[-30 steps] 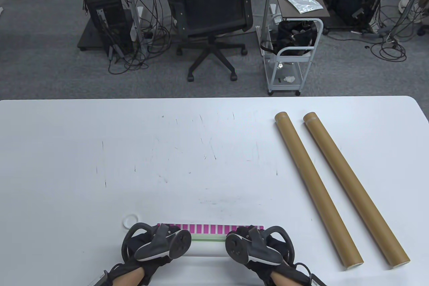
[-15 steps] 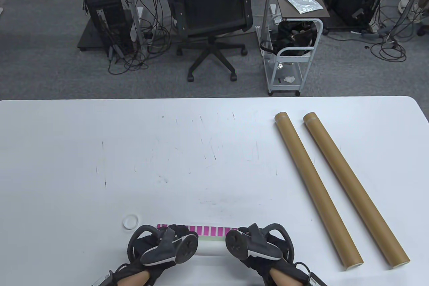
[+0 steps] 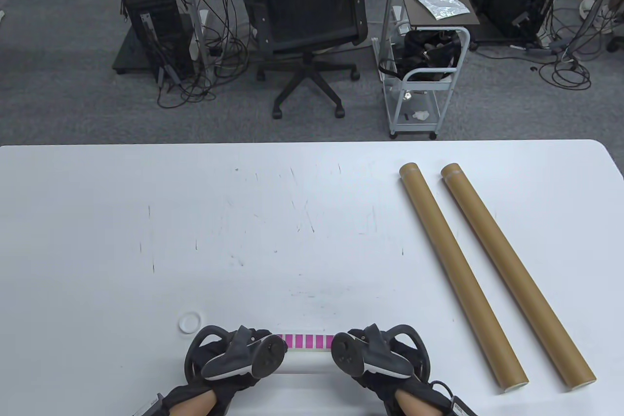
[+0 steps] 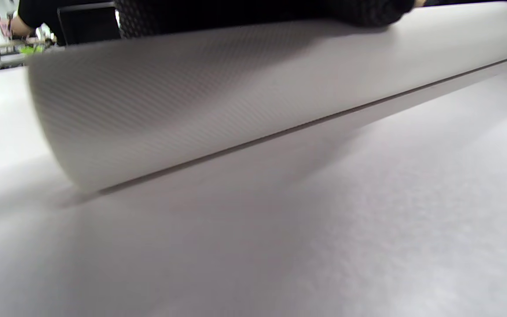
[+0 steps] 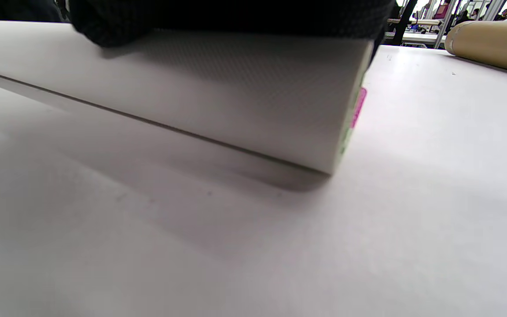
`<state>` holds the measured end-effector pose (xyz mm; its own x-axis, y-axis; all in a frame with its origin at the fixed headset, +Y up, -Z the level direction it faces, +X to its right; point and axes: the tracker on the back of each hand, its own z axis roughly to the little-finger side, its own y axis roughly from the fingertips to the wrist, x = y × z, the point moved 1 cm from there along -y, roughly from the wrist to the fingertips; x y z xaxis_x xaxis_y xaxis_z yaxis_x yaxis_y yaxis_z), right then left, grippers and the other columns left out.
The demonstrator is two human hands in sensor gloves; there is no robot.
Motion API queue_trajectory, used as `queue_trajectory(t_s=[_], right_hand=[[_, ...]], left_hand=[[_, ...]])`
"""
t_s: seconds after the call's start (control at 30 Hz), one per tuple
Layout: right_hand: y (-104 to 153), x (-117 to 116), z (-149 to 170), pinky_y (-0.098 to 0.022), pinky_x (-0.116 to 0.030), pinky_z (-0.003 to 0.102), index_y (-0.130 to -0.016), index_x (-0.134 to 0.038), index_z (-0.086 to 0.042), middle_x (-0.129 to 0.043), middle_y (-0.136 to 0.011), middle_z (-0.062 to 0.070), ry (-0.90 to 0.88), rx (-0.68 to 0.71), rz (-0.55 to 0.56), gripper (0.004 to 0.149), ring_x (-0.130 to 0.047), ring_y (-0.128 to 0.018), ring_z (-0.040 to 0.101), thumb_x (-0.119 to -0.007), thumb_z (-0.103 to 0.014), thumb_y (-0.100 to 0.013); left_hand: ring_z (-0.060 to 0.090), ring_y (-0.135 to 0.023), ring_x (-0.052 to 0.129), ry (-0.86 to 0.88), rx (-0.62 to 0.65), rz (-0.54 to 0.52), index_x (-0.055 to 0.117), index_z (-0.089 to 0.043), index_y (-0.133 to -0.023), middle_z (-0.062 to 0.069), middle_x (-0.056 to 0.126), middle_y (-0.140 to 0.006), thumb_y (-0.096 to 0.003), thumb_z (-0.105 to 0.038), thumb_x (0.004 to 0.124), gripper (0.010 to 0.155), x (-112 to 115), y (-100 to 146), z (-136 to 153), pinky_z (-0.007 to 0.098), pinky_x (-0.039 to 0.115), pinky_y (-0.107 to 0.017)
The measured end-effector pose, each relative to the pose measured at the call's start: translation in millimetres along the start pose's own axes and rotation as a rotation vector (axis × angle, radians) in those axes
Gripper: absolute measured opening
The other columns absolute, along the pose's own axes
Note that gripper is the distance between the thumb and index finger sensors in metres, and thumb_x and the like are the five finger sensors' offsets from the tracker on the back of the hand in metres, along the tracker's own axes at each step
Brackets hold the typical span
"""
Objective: Roll up mouse pads and store in mailing tubes
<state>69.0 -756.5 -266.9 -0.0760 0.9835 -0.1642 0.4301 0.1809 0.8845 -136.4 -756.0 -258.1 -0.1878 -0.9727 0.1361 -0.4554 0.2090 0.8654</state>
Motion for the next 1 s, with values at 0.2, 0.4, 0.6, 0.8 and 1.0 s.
queue_trajectory(t_s=[0.2, 0.4, 0.6, 0.8, 1.0], right_hand=[[5, 5, -3, -0.058, -0.075, 0.041, -0.089, -0.074, -0.027, -0.082, -0.086, 0.0, 0.065, -0.026, 0.073, 0.05, -0.085, -0.072, 0.025, -0.068, -0.039, -0.041], [6, 5, -5, -0.057, -0.076, 0.039, -0.088, -0.073, -0.029, -0.082, -0.086, -0.001, 0.115, -0.016, 0.076, 0.052, -0.087, -0.07, 0.023, -0.075, -0.04, -0.038], [7, 7, -6, -0.056, -0.077, 0.04, -0.087, -0.075, -0.027, -0.085, -0.084, 0.0, 0.075, 0.007, 0.002, 0.051, -0.088, -0.069, 0.024, -0.077, -0.04, -0.038], [7, 6, -8, -0.055, -0.078, 0.04, -0.087, -0.076, -0.027, -0.086, -0.083, 0.0, 0.095, 0.002, 0.025, 0.05, -0.089, -0.068, 0.024, -0.075, -0.038, -0.038], [6, 6, -5, -0.055, -0.078, 0.039, -0.087, -0.076, -0.029, -0.085, -0.084, -0.001, 0.072, -0.007, 0.015, 0.049, -0.089, -0.068, 0.023, -0.074, -0.039, -0.039]], left_hand=[[0.008, -0.073, 0.093, -0.124, -0.012, -0.098, 0.073, -0.044, -0.086, -0.017, 0.087, -0.085, -0.0408, -0.046, 0.07, 0.045, -6, 3, -10, 0.026, 0.084, -0.06], [0.009, -0.077, 0.092, -0.004, -0.053, -0.036, 0.073, -0.045, -0.087, -0.016, 0.087, -0.087, -0.0427, -0.044, 0.066, 0.045, -2, -5, 1, 0.027, 0.082, -0.063], [0.009, -0.076, 0.094, 0.07, -0.027, 0.009, 0.076, -0.043, -0.086, -0.015, 0.089, -0.084, -0.0417, -0.044, 0.068, 0.045, -1, -3, 5, 0.028, 0.083, -0.061], [0.009, -0.083, 0.091, -0.076, -0.002, -0.108, 0.072, -0.045, -0.087, -0.017, 0.085, -0.09, -0.0424, -0.044, 0.068, 0.045, -6, 6, -8, 0.028, 0.082, -0.064], [0.016, -0.099, 0.078, 0.333, 0.137, -0.005, 0.072, -0.039, -0.095, -0.012, 0.077, -0.103, -0.0396, -0.053, 0.068, 0.057, -9, 13, -12, 0.036, 0.072, -0.073]])
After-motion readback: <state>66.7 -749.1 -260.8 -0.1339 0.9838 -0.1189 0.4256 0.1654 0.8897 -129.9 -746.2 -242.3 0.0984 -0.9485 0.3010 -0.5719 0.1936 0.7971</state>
